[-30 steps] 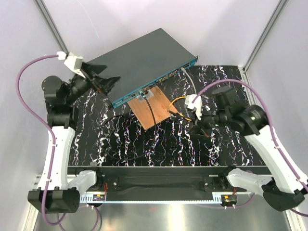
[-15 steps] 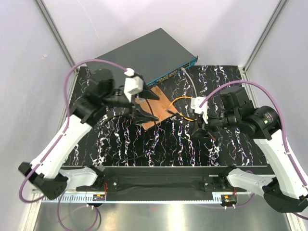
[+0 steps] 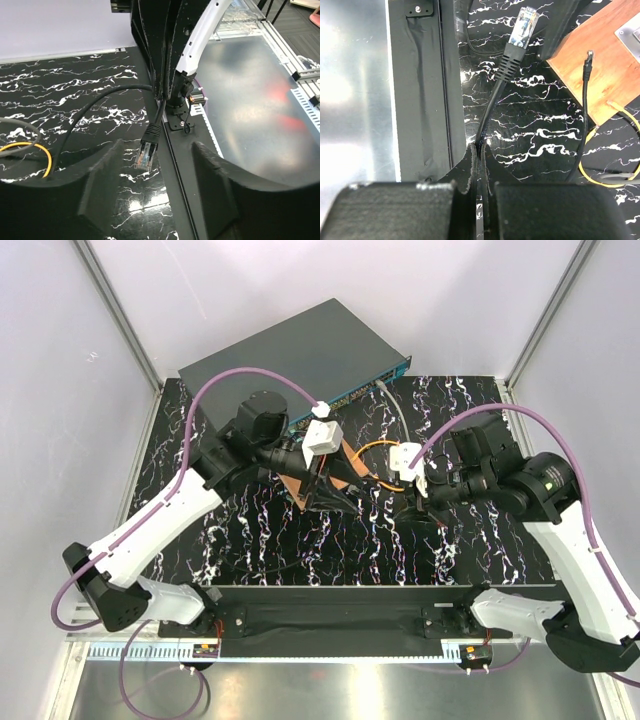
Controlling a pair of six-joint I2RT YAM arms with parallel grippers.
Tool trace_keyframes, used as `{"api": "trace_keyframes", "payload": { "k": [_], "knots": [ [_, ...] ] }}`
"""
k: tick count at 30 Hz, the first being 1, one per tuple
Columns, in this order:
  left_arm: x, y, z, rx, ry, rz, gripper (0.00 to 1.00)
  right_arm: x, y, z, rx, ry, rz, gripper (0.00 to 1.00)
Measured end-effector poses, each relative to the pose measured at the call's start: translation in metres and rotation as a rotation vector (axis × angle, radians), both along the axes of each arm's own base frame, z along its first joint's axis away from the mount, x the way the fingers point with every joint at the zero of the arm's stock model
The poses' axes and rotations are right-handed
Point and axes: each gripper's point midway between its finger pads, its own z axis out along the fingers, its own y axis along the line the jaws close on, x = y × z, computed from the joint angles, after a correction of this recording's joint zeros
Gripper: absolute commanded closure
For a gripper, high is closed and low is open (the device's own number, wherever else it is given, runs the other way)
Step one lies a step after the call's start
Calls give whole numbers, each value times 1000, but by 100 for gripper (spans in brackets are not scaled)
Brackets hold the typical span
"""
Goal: Insert the plug into the switch port
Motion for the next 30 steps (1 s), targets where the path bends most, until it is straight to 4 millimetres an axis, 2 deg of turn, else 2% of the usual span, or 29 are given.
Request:
{"api": "trace_keyframes", "payload": {
  "k": [2, 6, 7, 9, 10, 11, 12, 14, 15, 17, 19, 23, 24, 30],
  "knots": [
    [-1, -1, -1, 3, 8, -8, 52, 0, 1, 1, 1, -4, 4, 100],
    [-2, -3, -3, 7, 16, -17, 69, -1, 1, 1, -1, -6, 10, 100],
    [-2, -3, -4, 9, 20, -18, 78, -1, 1, 1, -1, -7, 11, 100],
    [-3, -3, -4, 10, 27, -19, 89, -1, 1, 0, -3, -7, 13, 100],
    [-3, -3, -4, 9, 26, -21, 96, -1, 1, 0, -4, -8, 14, 90],
    [-4, -3, -3, 10, 32, -22, 97, -1, 1, 0, -5, -7, 13, 80],
    [-3, -3, -3, 7, 32, -21, 99, -1, 0, 0, -6, -8, 13, 64],
    [-3, -4, -2, 6, 40, -19, 100, -1, 0, 1, -4, -14, 13, 47],
    [-3, -4, -1, 2, 41, -18, 100, 0, 1, 1, -1, -18, 12, 40],
    [-2, -5, 0, -3, 46, -15, 100, 3, 2, 4, 14, -39, 9, 33],
    [-2, -6, -1, -6, 56, -12, 100, 4, 4, 6, 31, -58, 7, 35],
    [-1, -8, -3, -4, 79, -7, 100, 10, 10, 12, 64, -89, 3, 46],
    [-1, -8, -3, -4, 83, -6, 100, 12, 12, 13, 70, -96, 4, 51],
    [1, -10, 0, -17, 80, 3, 100, 23, 23, 12, 80, -89, 3, 62]
  ]
}}
